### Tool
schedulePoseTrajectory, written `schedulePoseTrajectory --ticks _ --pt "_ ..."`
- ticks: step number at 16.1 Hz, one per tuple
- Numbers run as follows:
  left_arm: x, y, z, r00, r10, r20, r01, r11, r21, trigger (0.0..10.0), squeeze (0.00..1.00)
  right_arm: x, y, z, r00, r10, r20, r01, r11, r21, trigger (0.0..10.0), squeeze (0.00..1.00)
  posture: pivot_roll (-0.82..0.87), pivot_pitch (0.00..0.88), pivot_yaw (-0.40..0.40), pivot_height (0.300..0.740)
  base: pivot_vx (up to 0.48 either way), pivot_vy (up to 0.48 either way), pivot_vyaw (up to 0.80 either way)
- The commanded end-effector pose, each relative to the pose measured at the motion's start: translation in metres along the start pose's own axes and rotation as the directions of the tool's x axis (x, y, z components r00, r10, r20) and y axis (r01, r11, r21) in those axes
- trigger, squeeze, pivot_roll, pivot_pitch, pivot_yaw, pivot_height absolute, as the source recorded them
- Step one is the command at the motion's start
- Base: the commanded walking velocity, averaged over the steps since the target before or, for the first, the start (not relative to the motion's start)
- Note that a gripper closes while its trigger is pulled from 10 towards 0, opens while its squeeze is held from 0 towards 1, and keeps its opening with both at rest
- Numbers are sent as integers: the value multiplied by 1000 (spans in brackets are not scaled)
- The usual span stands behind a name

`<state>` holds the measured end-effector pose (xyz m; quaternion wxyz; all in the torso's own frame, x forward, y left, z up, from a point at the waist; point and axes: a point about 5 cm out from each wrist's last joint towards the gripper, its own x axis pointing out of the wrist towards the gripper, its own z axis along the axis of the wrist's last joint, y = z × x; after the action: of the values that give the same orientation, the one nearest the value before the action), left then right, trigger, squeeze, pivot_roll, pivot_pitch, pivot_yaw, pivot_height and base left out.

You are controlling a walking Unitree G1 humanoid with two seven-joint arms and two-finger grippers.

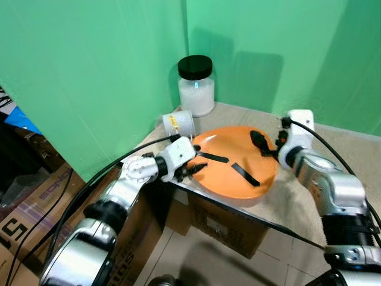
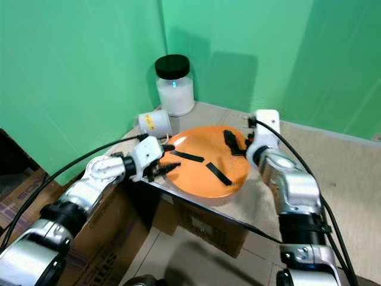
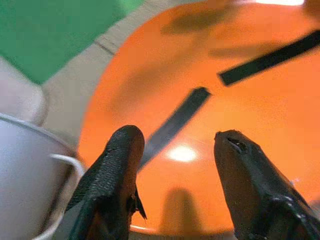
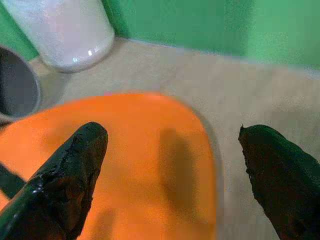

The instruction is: Setting the table

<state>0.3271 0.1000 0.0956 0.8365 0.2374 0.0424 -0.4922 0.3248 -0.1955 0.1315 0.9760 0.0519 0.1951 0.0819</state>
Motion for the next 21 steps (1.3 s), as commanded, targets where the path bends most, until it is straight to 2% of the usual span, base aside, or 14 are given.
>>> schedulePoseTrajectory --ticks 1,4,7,9,10,12,16,17,18,20,21 --pt "-4 0 -1 1000 -18 -4 18 1000 8 10000 1000 -1 2 -5 999 32 -25 -32 999 34 10000 1000 -55 0 134 740 0 0 0" --pt "-5 -4 -7 999 -25 -35 26 999 22 10000 1000 0 -7 -3 999 37 -8 -36 994 105 10000 1000 -60 0 133 740 0 0 0" --pt "-5 -8 -17 997 -18 -75 20 1000 18 10000 1000 0 -11 0 999 49 -18 -47 994 99 10000 1000 -64 0 123 740 0 0 0" --pt "-6 -16 -28 993 -24 -118 25 1000 12 10000 1000 -2 -25 3 1000 3 -22 -1 994 107 10000 1000 -74 0 120 740 0 0 0" --pt "-6 -20 -31 991 -28 -129 29 1000 10 10000 1000 -3 -29 4 999 12 -31 -8 993 122 10000 0 -76 0 119 740 0 0 0" --pt "-6 -22 -34 991 -27 -133 28 1000 7 10000 1000 -5 -30 4 998 50 -49 -43 988 149 10000 0 -75 0 116 740 0 0 0" --pt "-6 -22 -34 991 -27 -133 28 1000 7 10000 1000 -5 -30 4 998 50 -49 -43 988 149 10000 0 -75 0 116 740 0 0 0" --pt "-5 -24 -35 990 -26 -137 28 1000 6 10000 1000 -6 -26 0 988 128 -81 -113 979 168 10000 0 -75 0 110 740 0 0 0" --pt "-5 -26 -37 990 -27 -140 28 1000 6 10000 1000 -7 -18 -5 965 236 -113 -208 954 216 10000 0 -75 0 109 740 0 0 0" --pt "-5 -26 -37 990 -28 -142 30 1000 9 10000 1000 -8 -7 -11 937 322 -134 -281 925 256 10000 0 -74 0 109 740 0 0 0" --pt "-4 -26 -37 990 -27 -141 29 1000 12 10000 1000 -9 2 -16 912 385 -143 -332 896 295 10000 0 -71 0 107 740 0 0 0"
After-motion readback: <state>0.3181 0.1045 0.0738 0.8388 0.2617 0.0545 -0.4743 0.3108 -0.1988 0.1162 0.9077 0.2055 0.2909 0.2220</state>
